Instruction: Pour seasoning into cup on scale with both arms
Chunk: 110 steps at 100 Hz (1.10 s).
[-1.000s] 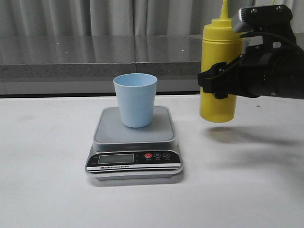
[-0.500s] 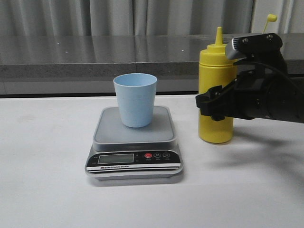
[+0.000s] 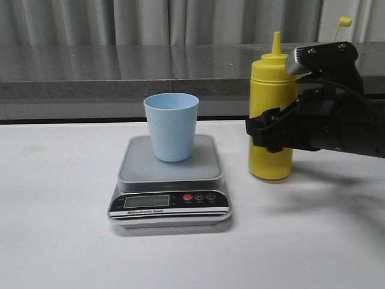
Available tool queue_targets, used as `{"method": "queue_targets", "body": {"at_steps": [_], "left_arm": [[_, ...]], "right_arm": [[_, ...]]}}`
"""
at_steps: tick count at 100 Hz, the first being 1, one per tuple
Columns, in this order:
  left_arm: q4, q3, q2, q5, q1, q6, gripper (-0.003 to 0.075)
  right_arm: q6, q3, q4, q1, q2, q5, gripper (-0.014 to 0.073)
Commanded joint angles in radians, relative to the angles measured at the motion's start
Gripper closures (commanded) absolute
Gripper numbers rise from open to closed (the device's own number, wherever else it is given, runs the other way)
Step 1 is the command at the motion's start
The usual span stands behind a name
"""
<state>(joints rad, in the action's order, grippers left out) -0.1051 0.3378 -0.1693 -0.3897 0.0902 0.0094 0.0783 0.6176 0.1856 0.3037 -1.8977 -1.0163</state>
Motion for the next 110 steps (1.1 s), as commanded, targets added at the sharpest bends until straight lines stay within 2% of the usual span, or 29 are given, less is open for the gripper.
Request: {"method": "queue_targets", "body": {"at_steps": [1, 9, 16, 75, 110], "left_arm": [[-0.009, 0.028, -0.009, 0.085, -0.004, -0.009, 0.074], [-0.009, 0.028, -0.009, 0.085, -0.004, -0.009, 0.074], [-0.009, 0.028, -0.009, 0.085, -0.004, -0.009, 0.074], [-0.009, 0.028, -0.009, 0.085, -0.004, -0.009, 0.074], [-0.009, 0.028, -0.009, 0.085, -0.004, -0.009, 0.074]], "right_arm": [[-0.001, -0.004, 0.004, -0.004, 0.035, -0.13, 0.0054], [-0.001, -0.025, -0.009, -0.004, 0.035, -0.145, -0.0031], [-0.001, -0.041, -0.024, -0.004, 0.035, -0.149, -0.0054], [-0.001, -0.245, -0.099, -0.004, 0.056, -0.288, -0.0053], [-0.004, -0.39, -0.198, -0.004, 0.288, -0.257, -0.0053]]}}
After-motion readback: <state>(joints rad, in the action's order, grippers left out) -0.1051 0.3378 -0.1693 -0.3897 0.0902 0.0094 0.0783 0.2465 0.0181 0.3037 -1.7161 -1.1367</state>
